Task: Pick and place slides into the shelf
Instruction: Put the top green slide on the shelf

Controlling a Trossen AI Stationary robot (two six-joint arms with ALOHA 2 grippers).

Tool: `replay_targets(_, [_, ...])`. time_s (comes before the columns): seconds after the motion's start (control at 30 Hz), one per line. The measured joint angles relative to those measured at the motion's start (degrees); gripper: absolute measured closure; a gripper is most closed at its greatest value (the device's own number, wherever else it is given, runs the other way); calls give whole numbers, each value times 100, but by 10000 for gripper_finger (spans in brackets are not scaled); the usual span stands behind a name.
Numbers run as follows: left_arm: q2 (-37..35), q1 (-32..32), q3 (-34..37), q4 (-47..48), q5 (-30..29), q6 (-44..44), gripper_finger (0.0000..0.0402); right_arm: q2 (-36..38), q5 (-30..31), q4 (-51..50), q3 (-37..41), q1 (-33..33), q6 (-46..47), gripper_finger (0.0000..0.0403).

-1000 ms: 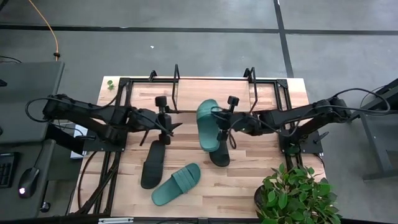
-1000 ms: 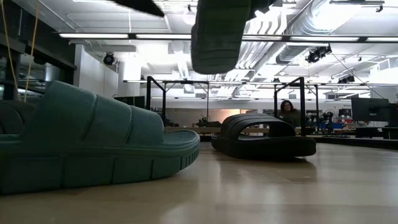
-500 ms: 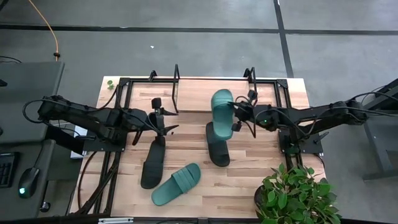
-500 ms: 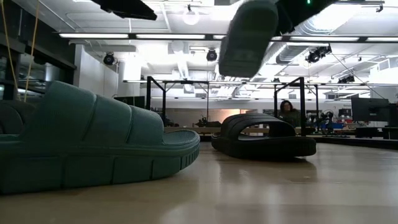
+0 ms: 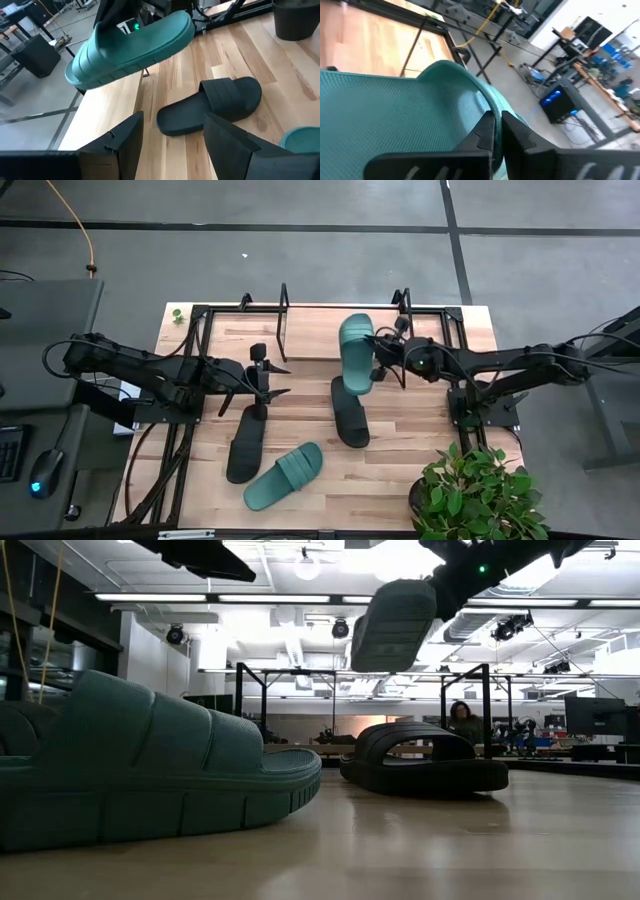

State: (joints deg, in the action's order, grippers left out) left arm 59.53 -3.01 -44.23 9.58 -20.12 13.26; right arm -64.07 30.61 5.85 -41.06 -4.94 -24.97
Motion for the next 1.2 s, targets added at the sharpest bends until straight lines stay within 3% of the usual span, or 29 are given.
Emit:
replay_targets(0.1, [0,0,0,60,0,1,215,0,-425,39,0,-255,45,402])
replay_targets(0.47, [-7,4,85,81,-70,37,216,-46,-734,1340,971,-1132,-361,402])
replay_targets(0.7, [-7,4,85,55,-83,37,215,-149,-1028,1675,1108,-1469,-404,402])
replay_targets(1.2, [-7,3,85,52,-85,0,216,-1753,-1489,3217,1112,-2004,-691,402])
